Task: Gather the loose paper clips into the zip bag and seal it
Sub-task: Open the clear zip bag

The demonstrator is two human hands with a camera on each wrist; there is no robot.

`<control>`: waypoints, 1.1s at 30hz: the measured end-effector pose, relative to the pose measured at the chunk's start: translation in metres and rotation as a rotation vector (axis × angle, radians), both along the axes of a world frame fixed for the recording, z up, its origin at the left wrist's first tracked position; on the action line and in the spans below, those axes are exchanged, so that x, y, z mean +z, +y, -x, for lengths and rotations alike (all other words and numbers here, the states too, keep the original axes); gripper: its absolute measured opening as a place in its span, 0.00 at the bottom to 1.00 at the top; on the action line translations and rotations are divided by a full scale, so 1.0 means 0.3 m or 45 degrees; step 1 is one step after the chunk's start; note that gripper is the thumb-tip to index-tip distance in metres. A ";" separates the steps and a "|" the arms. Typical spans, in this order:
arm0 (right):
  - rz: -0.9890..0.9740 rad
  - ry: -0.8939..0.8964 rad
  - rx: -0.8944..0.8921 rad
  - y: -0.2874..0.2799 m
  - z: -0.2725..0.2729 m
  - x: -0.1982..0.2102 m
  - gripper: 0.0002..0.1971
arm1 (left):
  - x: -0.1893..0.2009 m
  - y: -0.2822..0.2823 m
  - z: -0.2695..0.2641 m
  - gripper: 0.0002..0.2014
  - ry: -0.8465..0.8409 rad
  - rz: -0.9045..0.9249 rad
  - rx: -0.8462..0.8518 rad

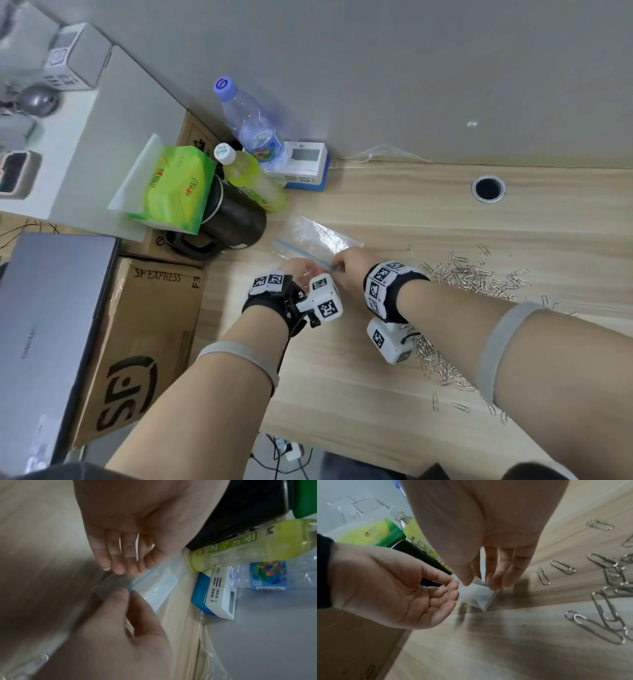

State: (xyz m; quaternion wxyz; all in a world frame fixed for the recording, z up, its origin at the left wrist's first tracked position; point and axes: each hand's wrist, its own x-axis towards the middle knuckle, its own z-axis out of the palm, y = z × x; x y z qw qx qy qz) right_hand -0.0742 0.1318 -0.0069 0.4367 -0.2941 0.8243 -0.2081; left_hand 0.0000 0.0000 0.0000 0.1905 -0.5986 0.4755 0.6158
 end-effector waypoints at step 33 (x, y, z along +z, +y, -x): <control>0.295 -0.353 -0.417 0.104 -0.131 0.180 0.09 | 0.220 0.112 -0.186 0.04 0.332 0.119 -0.174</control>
